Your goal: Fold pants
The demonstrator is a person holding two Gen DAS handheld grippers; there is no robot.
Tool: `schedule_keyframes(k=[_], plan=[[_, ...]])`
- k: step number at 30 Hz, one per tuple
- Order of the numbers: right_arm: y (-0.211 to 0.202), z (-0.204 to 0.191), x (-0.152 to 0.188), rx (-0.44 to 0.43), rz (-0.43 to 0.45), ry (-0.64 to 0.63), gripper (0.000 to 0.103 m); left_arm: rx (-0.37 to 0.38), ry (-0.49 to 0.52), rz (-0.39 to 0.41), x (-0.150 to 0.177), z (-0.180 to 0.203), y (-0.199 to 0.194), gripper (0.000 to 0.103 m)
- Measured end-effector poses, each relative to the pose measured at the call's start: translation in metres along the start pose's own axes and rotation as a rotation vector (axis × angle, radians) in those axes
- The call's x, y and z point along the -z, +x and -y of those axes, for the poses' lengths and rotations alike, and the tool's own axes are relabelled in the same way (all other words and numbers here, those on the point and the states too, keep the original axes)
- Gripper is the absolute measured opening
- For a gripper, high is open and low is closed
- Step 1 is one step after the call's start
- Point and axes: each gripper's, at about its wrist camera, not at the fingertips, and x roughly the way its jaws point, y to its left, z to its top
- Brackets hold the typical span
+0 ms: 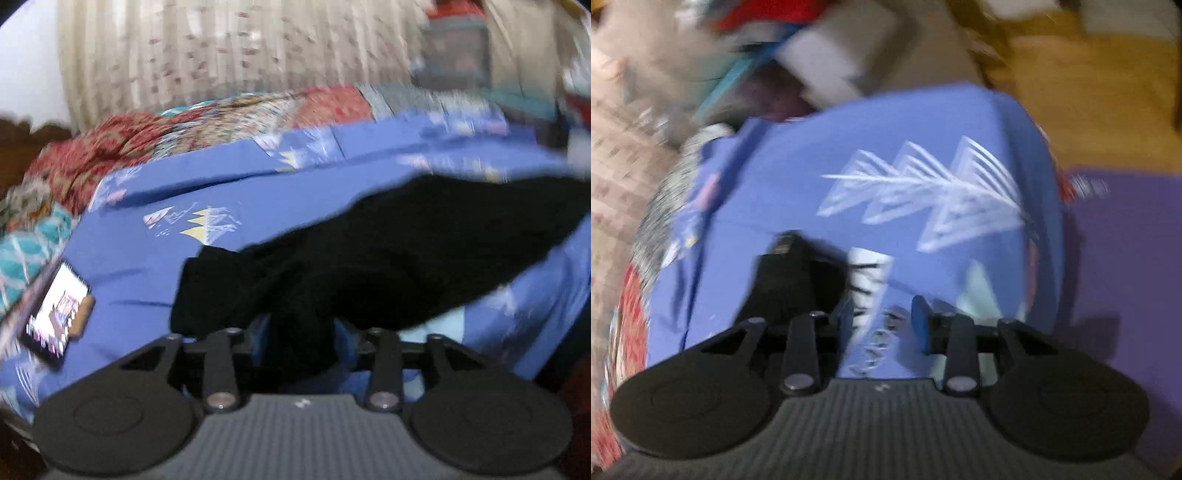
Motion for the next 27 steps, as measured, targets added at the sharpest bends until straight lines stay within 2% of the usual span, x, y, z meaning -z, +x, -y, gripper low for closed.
schedule_keyframes(k=[1, 4, 7, 9, 13, 16, 18, 19, 20, 21, 23, 25, 27], plan=[[-0.005, -0.016, 0.002, -0.022, 0.014, -0.064, 0.038, 0.003, -0.063, 0.017, -0.001, -0.014, -0.008, 0.053], [-0.015, -0.070, 0.019, -0.153, 0.004, -0.243, 0.040, -0.023, -0.277, 0.062, -0.015, -0.068, -0.014, 0.060], [-0.015, -0.116, 0.050, -0.263, -0.079, -0.408, 0.041, -0.057, -0.453, 0.055, -0.035, -0.114, 0.002, 0.062], [-0.009, -0.146, 0.085, -0.343, -0.169, -0.509, 0.041, -0.036, -0.497, 0.036, -0.046, -0.137, 0.025, 0.062], [0.001, -0.202, 0.187, -0.438, -0.363, -0.745, 0.041, 0.046, -0.409, -0.114, -0.056, -0.133, 0.073, 0.063], [0.003, -0.223, 0.251, -0.474, -0.470, -0.868, 0.041, 0.109, -0.319, -0.194, -0.059, -0.117, 0.092, 0.062], [0.005, -0.232, 0.288, -0.485, -0.528, -0.934, 0.041, 0.147, -0.253, -0.251, -0.060, -0.108, 0.103, 0.050], [0.007, -0.237, 0.304, -0.484, -0.553, -0.966, 0.041, 0.145, -0.232, -0.274, -0.055, -0.100, 0.106, 0.022], [0.010, -0.241, 0.318, -0.478, -0.576, -0.997, 0.041, 0.134, -0.204, -0.295, -0.051, -0.091, 0.107, 0.012], [0.013, -0.245, 0.331, -0.468, -0.596, -1.028, 0.041, 0.138, -0.185, -0.302, -0.050, -0.090, 0.110, 0.011], [0.012, -0.245, 0.346, -0.456, -0.618, -1.078, 0.041, 0.162, -0.170, -0.263, -0.058, -0.087, 0.105, 0.008], [0.011, -0.250, 0.350, -0.464, -0.620, -1.093, 0.041, 0.154, -0.155, -0.163, -0.078, -0.094, 0.095, 0.008], [0.009, -0.256, 0.350, -0.507, -0.617, -1.072, 0.041, 0.116, -0.165, -0.043, -0.101, -0.108, 0.085, 0.008]])
